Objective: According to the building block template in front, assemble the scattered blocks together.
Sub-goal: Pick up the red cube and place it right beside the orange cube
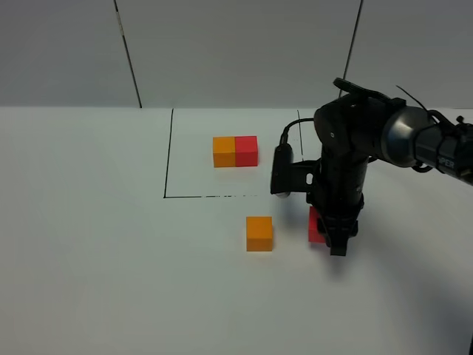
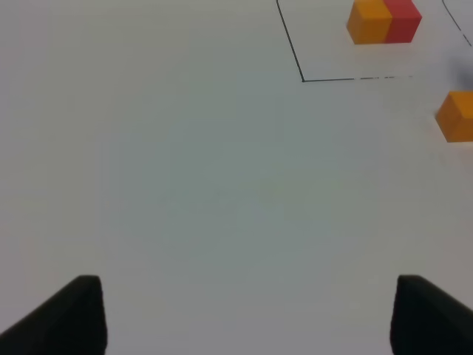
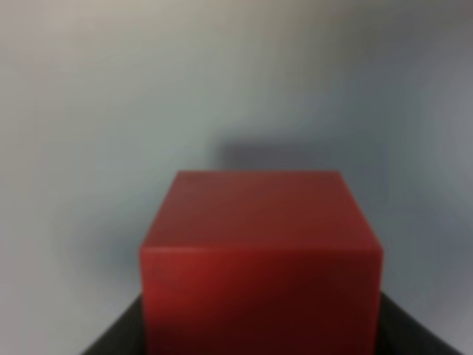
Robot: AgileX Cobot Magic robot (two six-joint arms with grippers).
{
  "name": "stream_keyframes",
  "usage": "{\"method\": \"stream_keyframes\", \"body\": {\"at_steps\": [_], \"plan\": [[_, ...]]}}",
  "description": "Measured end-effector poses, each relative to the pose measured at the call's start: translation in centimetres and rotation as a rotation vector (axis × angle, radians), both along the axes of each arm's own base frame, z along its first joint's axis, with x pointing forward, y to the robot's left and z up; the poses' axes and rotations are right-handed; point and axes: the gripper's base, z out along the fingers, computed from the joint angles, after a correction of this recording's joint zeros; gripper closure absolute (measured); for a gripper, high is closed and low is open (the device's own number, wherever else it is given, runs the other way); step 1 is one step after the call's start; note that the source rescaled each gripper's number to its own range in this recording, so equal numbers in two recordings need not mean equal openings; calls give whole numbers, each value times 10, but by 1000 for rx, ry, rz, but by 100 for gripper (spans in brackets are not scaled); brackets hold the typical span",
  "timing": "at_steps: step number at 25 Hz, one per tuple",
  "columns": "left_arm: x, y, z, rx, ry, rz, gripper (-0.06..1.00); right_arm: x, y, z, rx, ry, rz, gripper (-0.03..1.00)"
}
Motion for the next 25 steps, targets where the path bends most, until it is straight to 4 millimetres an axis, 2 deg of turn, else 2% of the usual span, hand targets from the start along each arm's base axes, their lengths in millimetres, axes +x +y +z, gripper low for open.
{"method": "stream_keyframes", "body": {"at_steps": [7,25], "plan": [[0,0,0,0,0,0,29,7,17,-9,6,-1,56,97],[0,0,0,0,0,0,30,10,22,-40,16,38,70,97]]}}
